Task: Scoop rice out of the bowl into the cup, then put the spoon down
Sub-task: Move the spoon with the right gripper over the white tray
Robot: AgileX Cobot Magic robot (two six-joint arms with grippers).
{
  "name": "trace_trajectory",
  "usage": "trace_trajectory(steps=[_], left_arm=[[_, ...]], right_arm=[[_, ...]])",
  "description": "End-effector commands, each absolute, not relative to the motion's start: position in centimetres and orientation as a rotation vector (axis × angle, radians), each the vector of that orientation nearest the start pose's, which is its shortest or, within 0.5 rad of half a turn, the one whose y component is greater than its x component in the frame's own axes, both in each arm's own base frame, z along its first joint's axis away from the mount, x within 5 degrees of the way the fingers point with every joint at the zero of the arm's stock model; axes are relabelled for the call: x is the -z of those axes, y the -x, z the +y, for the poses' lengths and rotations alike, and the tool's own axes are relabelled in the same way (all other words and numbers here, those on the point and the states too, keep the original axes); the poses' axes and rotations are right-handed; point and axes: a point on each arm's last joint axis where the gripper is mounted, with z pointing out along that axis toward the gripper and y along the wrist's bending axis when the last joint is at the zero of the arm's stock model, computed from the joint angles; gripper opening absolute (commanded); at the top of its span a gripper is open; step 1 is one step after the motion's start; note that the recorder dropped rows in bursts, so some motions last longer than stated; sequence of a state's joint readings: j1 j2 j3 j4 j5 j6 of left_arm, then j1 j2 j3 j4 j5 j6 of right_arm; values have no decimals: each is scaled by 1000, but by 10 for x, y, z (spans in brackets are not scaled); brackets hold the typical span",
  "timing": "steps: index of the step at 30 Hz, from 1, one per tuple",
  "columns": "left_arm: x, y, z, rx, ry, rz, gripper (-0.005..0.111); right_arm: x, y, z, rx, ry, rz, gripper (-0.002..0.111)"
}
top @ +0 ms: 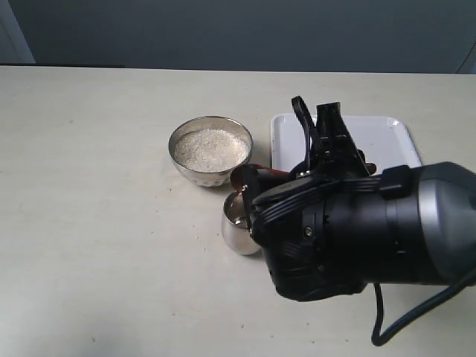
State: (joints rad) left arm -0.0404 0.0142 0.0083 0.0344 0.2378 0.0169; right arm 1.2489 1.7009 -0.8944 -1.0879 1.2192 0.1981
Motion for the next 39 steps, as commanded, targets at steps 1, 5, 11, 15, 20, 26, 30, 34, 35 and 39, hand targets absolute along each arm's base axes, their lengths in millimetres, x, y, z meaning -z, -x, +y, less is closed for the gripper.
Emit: trace_trajectory(steps=[1, 5, 11, 15, 20, 26, 30, 34, 35, 39], left_arm=[[-191, -56, -2, -5, -68, 1727, 1], [-191, -56, -2, -5, -68, 1727, 1], [-191, -56, -2, -5, -68, 1727, 1], [-191, -56, -2, -5, -68, 1727, 1], [-191, -56, -2, -5, -68, 1727, 1], [-191, -56, -2, -5, -68, 1727, 1], [-191, -56, -2, -5, -68, 1727, 1], [-191, -56, -2, -5, -68, 1727, 1], [-191, -56, -2, -5, -68, 1727, 1], [-191, -56, -2, -5, -68, 1727, 1]], right_arm=[[-202, -159, 236, 1113, 1523, 1865, -1], [-202, -159, 236, 1026, 1325, 1970, -1], [-207, -159, 241, 913, 1137, 2092, -1], [-208, -178, 234, 889, 1208, 2228, -1], [-215, -234, 203, 697, 1142, 2679, -1], [-231, -298, 167, 413, 1015, 2871, -1], [-227, -328, 155, 265, 916, 2955, -1], [-206, -346, 154, 273, 902, 3004, -1], [-198, -348, 155, 282, 925, 3017, -1], [-174, -355, 159, 286, 983, 3058, -1]])
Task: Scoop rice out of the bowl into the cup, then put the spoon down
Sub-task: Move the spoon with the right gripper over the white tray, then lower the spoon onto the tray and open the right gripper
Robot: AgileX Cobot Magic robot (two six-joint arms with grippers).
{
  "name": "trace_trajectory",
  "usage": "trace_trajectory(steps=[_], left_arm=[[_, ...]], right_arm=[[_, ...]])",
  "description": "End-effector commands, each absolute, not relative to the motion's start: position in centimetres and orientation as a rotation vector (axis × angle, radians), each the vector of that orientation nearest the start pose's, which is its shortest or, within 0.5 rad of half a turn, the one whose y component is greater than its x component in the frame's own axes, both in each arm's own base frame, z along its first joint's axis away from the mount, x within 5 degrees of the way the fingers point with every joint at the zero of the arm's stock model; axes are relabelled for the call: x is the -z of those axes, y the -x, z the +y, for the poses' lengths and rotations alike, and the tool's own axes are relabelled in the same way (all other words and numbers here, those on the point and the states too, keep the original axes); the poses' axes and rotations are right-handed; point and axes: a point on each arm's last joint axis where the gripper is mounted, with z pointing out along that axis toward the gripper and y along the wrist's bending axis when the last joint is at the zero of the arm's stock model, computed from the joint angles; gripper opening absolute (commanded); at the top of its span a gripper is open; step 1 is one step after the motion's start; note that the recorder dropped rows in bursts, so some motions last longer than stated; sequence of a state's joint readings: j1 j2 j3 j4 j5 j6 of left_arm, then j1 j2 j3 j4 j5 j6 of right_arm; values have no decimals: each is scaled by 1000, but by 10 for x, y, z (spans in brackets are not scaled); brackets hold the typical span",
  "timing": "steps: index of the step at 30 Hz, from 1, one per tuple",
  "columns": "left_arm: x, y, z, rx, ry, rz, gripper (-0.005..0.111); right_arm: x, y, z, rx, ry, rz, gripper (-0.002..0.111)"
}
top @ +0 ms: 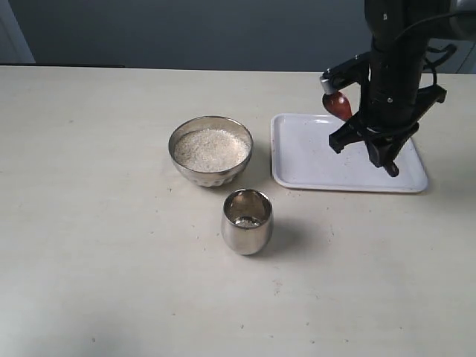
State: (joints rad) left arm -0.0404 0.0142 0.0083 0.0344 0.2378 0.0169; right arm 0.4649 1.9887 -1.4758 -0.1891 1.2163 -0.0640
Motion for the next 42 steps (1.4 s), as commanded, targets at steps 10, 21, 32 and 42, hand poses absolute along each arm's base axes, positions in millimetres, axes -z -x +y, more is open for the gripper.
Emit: trace_trajectory(steps=[10, 21, 32, 42], left_arm=[[-191, -56, -2, -5, -68, 1727, 1], [-191, -56, -2, -5, -68, 1727, 1], [-191, -56, -2, -5, -68, 1727, 1], [-191, -56, -2, -5, -68, 1727, 1]], right_arm=[[-140, -361, 162, 304, 1018, 3110, -1], [-147, -389, 176, 273, 968, 3030, -1], [-136, -394, 178, 289, 979, 3058, 0], [-137, -395, 176, 328, 1009, 3040, 40]])
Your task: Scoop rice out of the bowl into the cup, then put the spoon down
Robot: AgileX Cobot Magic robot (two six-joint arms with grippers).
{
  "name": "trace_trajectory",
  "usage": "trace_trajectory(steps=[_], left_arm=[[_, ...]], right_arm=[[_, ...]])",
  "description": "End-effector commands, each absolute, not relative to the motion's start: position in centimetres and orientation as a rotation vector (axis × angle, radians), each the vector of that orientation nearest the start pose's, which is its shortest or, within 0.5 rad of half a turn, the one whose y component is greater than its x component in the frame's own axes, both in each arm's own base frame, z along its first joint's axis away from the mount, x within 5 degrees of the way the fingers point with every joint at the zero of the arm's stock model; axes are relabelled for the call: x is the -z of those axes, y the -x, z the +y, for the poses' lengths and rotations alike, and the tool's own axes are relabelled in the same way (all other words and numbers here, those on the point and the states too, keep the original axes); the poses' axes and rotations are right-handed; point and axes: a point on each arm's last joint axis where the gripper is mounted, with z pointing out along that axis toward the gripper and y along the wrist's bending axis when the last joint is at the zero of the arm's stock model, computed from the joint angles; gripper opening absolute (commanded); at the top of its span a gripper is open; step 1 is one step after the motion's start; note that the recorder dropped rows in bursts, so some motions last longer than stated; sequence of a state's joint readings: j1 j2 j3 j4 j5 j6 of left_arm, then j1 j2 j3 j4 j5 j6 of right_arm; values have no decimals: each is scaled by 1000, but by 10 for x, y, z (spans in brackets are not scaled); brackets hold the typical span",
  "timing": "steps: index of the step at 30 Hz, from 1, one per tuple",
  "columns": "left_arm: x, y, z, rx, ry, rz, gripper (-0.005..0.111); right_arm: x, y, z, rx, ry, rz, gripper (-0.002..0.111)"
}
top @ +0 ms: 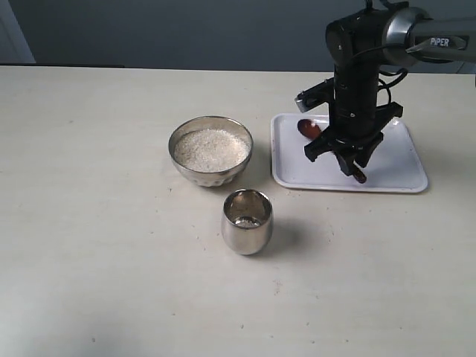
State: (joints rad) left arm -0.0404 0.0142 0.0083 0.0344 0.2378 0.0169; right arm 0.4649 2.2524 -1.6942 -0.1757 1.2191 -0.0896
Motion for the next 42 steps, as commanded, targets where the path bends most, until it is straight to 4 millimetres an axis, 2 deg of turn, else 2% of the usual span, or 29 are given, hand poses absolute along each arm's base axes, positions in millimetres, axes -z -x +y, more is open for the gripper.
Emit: trace_trajectory(steps=[1, 5, 8, 11, 12, 15, 18, 23, 24, 26, 30, 35, 38, 40, 42], left_arm=[[-191, -56, -2, -5, -68, 1727, 1], [-191, -56, -2, -5, -68, 1727, 1], [-191, -56, -2, -5, -68, 1727, 1], [-191, -56, -2, -5, -68, 1727, 1], [-191, -56, -2, -5, -68, 1727, 1], [-191, -56, -2, -5, -68, 1727, 1], [-191, -56, -2, -5, -68, 1727, 1], [-191, -56, -2, -5, -68, 1727, 1], [-191, -56, -2, -5, -68, 1727, 1], [-191, -56, -2, -5, -68, 1727, 1], [-191, -56, -2, -5, -68, 1727, 1], [-191, -56, -2, -5, -68, 1727, 1], [-191, -56, -2, -5, -68, 1727, 1], [-191, -56, -2, -5, -68, 1727, 1], [-191, -56, -2, -6, -66, 1728, 1]], right_arm=[[-137, -395, 176, 340, 1013, 3036, 40], [-142, -398, 172, 418, 1036, 2998, 40], [-161, -399, 168, 460, 1017, 2946, 35], [-199, -390, 170, 336, 856, 2927, 11], [-217, -383, 173, 213, 812, 2896, -1], [-265, -366, 181, -33, 720, 2674, 0], [-297, -338, 177, -112, 685, 2485, 0], [-313, -280, 150, -197, 625, 2222, 0], [-308, -267, 144, -216, 606, 2176, 0], [-311, -246, 133, -244, 581, 2066, 0], [-302, -214, 116, -256, 567, 2050, 0], [-305, -195, 105, -239, 579, 2108, 0], [-308, -194, 104, -243, 574, 2092, 0], [-309, -195, 103, -190, 632, 2059, 0], [-317, -189, 99, -190, 620, 2018, 0]])
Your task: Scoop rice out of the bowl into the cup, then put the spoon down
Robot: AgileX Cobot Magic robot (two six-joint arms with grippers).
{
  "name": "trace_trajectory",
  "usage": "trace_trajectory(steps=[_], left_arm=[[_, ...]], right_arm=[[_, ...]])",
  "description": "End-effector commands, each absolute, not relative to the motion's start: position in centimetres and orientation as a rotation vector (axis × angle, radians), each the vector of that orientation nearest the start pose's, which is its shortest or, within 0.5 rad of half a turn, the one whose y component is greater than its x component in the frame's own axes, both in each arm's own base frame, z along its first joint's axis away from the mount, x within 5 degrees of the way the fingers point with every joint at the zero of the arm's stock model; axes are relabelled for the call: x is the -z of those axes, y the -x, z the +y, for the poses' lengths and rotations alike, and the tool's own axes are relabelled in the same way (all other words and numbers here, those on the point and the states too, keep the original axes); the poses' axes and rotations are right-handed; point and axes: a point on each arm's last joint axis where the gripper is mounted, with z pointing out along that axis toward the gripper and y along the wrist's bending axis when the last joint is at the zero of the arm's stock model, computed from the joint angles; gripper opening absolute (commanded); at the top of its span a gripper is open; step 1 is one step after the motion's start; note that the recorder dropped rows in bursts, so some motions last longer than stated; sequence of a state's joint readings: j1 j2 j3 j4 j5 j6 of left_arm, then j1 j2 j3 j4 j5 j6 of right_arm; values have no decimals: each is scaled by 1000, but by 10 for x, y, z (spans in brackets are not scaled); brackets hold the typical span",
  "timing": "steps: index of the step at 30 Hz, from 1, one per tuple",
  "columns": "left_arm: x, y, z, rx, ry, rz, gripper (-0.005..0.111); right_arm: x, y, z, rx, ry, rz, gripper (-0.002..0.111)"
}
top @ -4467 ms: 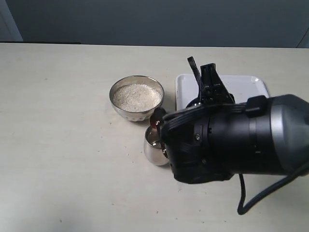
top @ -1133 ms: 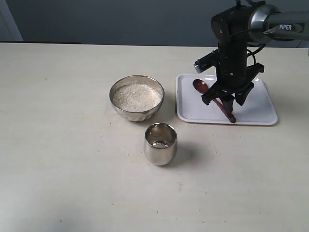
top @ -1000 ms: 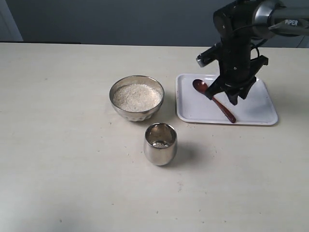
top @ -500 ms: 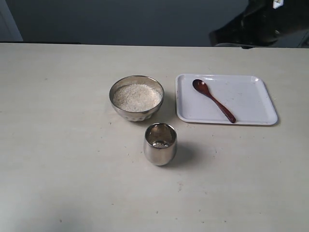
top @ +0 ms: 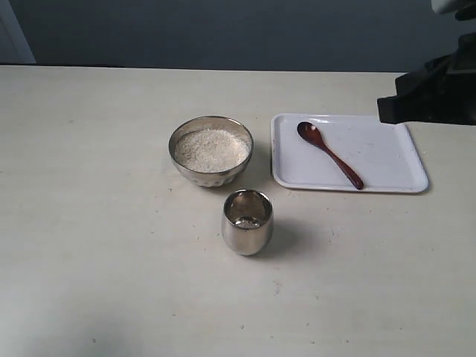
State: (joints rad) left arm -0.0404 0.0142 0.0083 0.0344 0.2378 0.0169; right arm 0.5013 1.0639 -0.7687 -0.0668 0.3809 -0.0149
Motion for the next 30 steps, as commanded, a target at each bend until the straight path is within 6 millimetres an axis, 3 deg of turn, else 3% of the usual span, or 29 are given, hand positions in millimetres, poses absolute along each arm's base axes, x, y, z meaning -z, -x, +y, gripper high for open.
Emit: trace_trajectory(steps=[1, 3, 5, 9, 12, 16, 18, 21, 30], left_arm=[[-191, -56, -2, -6, -66, 1728, 1], [-191, -56, -2, -11, -70, 1727, 1], [-191, -56, -2, -11, -70, 1727, 1], [-191, -56, -2, -11, -70, 1727, 1], [-191, -56, -2, -11, -70, 1727, 1], [-191, -56, -2, -11, -70, 1727, 1], [-191, -56, -2, -11, -70, 1727, 1], [-191, -56, -2, -11, -70, 1727, 1], [-191, -56, -2, -11, -70, 1727, 1]], right_arm=[[-327, -181, 89, -177, 589, 1987, 0], [-335, -167, 59, -145, 419, 1950, 0], [-321, -149, 32, -133, 223, 1938, 0], [-258, -101, 0, -70, -74, 1745, 0], [-227, -82, -2, -72, -117, 1699, 0], [-202, -68, -1, -73, -112, 1672, 0], [-199, -63, 0, -75, -103, 1662, 0], [-188, -59, 1, -63, -75, 1781, 0], [-183, -58, 1, -48, -58, 1835, 0]])
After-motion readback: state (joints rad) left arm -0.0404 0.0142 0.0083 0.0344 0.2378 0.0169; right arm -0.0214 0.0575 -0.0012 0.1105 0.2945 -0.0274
